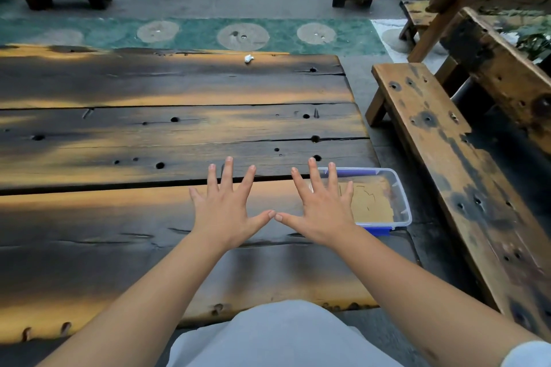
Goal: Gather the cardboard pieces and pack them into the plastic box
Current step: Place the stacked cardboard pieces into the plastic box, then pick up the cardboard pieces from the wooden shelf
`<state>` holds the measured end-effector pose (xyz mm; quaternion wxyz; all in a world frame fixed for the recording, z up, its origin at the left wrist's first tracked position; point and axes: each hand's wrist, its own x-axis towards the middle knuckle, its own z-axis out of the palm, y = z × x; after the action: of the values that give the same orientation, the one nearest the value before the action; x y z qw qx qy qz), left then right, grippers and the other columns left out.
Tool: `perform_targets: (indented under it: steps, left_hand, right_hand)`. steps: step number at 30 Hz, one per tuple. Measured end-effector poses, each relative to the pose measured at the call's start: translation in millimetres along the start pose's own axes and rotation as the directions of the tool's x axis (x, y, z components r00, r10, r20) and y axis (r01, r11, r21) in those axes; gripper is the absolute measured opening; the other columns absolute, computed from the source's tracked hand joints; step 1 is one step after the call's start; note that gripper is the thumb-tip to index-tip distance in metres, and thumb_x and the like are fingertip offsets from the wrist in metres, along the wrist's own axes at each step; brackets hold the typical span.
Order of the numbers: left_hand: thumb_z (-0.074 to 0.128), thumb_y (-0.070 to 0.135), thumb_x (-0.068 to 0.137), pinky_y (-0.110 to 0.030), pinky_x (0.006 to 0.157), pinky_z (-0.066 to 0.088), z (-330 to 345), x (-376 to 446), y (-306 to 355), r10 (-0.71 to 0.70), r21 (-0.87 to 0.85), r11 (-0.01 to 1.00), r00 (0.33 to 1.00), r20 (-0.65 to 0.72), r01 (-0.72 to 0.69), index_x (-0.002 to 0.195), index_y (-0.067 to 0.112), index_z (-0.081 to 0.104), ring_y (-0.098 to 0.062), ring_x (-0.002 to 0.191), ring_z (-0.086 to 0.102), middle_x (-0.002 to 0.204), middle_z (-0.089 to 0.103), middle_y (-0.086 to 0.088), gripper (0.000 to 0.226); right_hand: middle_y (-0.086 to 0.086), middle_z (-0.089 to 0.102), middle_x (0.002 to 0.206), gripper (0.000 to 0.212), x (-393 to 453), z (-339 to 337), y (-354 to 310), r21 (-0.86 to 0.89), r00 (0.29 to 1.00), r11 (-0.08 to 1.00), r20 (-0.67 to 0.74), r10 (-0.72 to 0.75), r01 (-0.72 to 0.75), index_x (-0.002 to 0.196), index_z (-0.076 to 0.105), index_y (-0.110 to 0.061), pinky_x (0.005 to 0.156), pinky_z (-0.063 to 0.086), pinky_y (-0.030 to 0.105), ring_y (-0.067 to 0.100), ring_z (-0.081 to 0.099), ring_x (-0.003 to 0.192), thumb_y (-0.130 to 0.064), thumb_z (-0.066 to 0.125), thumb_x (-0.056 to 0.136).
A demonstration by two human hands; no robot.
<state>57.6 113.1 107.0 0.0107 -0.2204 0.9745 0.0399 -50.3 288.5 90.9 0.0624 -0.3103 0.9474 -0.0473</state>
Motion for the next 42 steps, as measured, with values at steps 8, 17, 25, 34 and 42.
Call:
perform_targets:
  steps: [8, 17, 25, 34, 42]
  left_hand:
    - [0.018, 0.091, 0.065, -0.07, 0.103, 0.019, -2.3, -5.1, 3.1, 0.069, 0.019, 0.997, 0.996, -0.051, -0.068, 0.146, 0.045, -0.002, -0.034, 0.146, 0.004, 0.161, 0.001, -0.008, 0.095]
    - [0.02, 0.081, 0.072, -0.068, 0.103, 0.022, -1.1, -12.3, -7.0, 0.096, 0.012, 0.995, 0.994, -0.054, -0.096, 0.147, 0.041, -0.001, -0.032, 0.147, 0.008, 0.161, 0.004, -0.008, 0.088]
    - [0.019, 0.079, 0.071, -0.066, 0.106, 0.021, -5.1, -13.5, -2.3, 0.173, -0.024, 0.985, 0.985, -0.025, -0.174, 0.148, 0.035, 0.002, -0.031, 0.147, 0.005, 0.161, 0.003, -0.008, 0.09]
    - [0.022, 0.077, 0.074, -0.065, 0.108, 0.02, 3.8, -22.1, 49.0, 0.402, -0.07, 0.914, 0.915, 0.025, -0.4, 0.148, 0.032, 0.005, -0.029, 0.147, 0.005, 0.161, 0.006, -0.006, 0.088]
    - [0.027, 0.076, 0.076, -0.063, 0.108, 0.024, 7.6, -34.0, 136.3, 0.591, -0.078, 0.805, 0.806, 0.034, -0.588, 0.147, 0.032, 0.011, -0.027, 0.147, 0.009, 0.161, 0.011, -0.005, 0.086]
  right_hand:
    - [-0.006, -0.018, 0.162, 0.104, -11.5, 4.6, 0.9, 0.015, 0.997, 0.997, -0.024, 0.073, -0.073, 0.147, -0.01, -0.048, 0.104, 0.001, 0.075, 0.035, -0.018, 0.146, -0.101, 0.008, 0.059]
    - [-0.006, -0.018, 0.162, 0.104, -23.0, 3.9, -7.7, 0.0, 0.993, 0.993, -0.033, 0.117, -0.117, 0.147, -0.009, -0.047, 0.105, 0.0, 0.073, 0.034, -0.018, 0.146, -0.1, 0.007, 0.058]
    - [-0.003, -0.017, 0.162, 0.1, -44.2, 2.9, -5.8, -0.045, 0.983, 0.983, -0.041, 0.178, -0.179, 0.149, -0.008, -0.042, 0.109, 0.005, 0.068, 0.034, -0.009, 0.148, -0.095, 0.003, 0.065]
    - [-0.001, -0.011, 0.163, 0.097, -107.4, 10.9, 25.6, -0.024, 0.918, 0.918, 0.024, 0.396, -0.395, 0.151, -0.006, -0.04, 0.112, 0.009, 0.065, 0.032, -0.008, 0.149, -0.092, 0.003, 0.069]
    - [-0.004, -0.007, 0.164, 0.097, -169.8, 3.9, 84.9, 0.045, 0.814, 0.813, -0.004, 0.581, -0.58, 0.151, -0.002, -0.039, 0.112, 0.013, 0.062, 0.03, -0.003, 0.149, -0.091, 0.006, 0.069]
